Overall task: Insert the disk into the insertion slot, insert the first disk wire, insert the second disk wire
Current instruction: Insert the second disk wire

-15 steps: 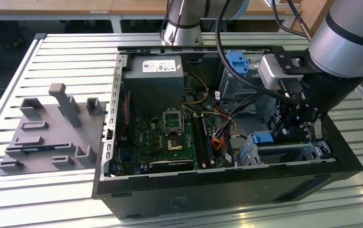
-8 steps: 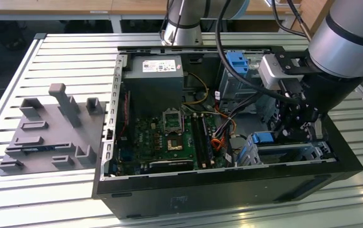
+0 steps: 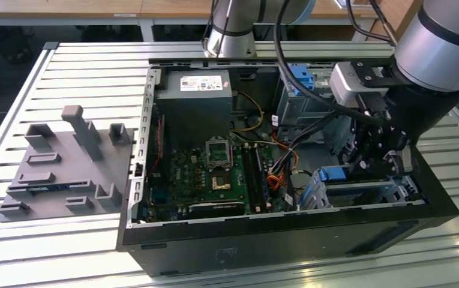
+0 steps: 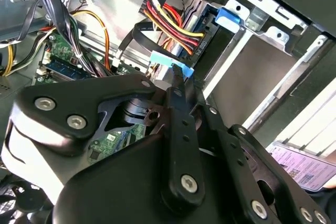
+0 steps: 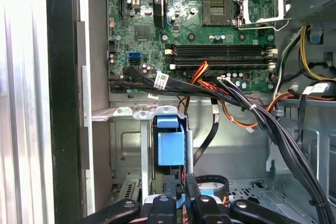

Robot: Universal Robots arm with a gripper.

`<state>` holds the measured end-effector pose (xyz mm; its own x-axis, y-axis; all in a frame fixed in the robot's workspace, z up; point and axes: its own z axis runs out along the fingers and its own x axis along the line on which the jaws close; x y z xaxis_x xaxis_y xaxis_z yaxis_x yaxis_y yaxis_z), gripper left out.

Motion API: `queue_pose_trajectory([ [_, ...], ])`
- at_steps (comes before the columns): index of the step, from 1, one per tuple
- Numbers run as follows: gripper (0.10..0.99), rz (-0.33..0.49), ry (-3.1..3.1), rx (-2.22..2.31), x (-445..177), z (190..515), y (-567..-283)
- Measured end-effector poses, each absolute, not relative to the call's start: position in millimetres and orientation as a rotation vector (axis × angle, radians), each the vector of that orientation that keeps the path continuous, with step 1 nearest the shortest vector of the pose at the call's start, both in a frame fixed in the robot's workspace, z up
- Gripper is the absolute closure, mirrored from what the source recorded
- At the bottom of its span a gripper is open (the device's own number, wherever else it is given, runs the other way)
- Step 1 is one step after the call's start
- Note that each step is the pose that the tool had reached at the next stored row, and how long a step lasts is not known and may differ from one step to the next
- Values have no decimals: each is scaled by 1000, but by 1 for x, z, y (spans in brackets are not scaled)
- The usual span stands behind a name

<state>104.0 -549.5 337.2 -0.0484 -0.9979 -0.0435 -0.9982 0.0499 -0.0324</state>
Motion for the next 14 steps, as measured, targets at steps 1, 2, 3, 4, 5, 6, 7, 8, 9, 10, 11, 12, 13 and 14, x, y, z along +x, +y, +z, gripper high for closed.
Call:
queue_pose_trajectory([
  [1,867,11,2237,-2129,104,339,-550],
  [2,878,12,2237,-2129,104,340,-550],
  [3,878,12,2237,-2130,104,342,-550],
  [4,945,13,2238,-2130,104,343,-550],
  [5,980,13,2238,-2130,104,344,-550],
  [6,980,14,2238,-2130,104,344,-550],
  [7,980,14,2238,-2130,104,345,-550],
  [8,980,14,2238,-2131,104,345,-550],
  [9,980,14,2238,-2131,104,346,-550],
  [10,980,14,2238,-2131,104,346,-550],
  [11,980,14,2238,-2131,104,347,-550],
  [12,980,14,2238,-2131,104,347,-550],
  [13,980,15,2238,-2131,104,347,-550],
  [14,980,15,2238,-2131,104,347,-550],
])
